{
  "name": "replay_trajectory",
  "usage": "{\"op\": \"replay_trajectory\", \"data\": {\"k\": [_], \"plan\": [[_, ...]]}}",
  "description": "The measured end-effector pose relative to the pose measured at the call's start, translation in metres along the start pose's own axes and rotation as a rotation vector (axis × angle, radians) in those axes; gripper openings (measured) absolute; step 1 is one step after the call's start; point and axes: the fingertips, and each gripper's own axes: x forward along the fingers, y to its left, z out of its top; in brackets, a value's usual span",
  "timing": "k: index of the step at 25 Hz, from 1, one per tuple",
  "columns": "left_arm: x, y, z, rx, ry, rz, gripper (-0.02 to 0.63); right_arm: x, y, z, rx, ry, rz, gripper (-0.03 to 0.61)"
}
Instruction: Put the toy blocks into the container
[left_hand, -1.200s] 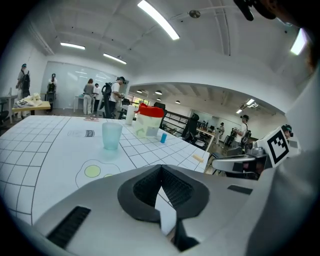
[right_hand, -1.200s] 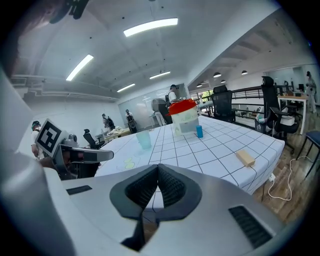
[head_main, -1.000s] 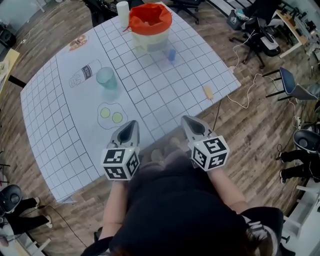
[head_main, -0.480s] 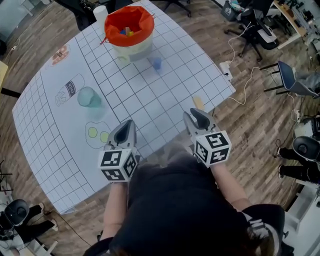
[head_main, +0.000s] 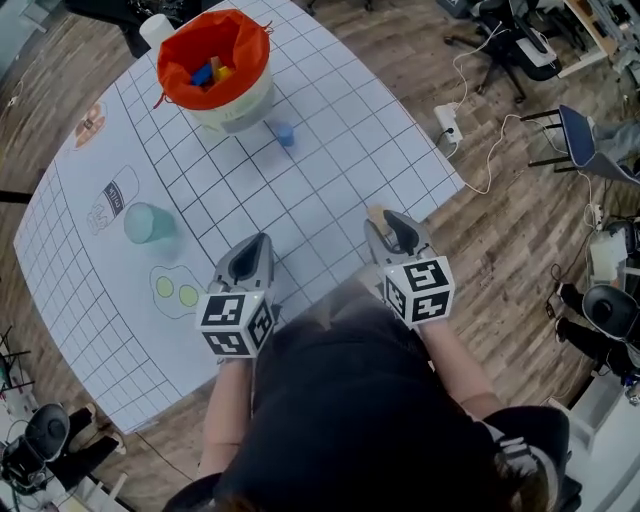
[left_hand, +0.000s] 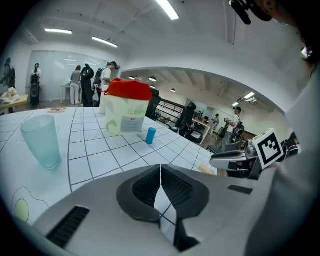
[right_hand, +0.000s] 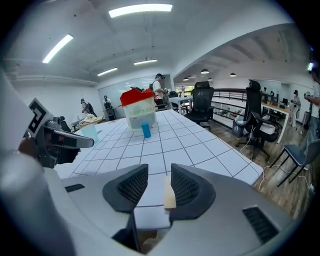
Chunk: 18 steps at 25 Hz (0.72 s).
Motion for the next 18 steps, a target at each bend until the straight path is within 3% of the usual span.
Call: {"op": "replay_trajectory", "data": {"k": [18], "plan": [[0.041, -0.015, -0.019, 0.029, 0.118, -0.023, 0.026, 0.024, -0.024, -0.045, -0.049, 0.125, -0.022, 0.176]]}}
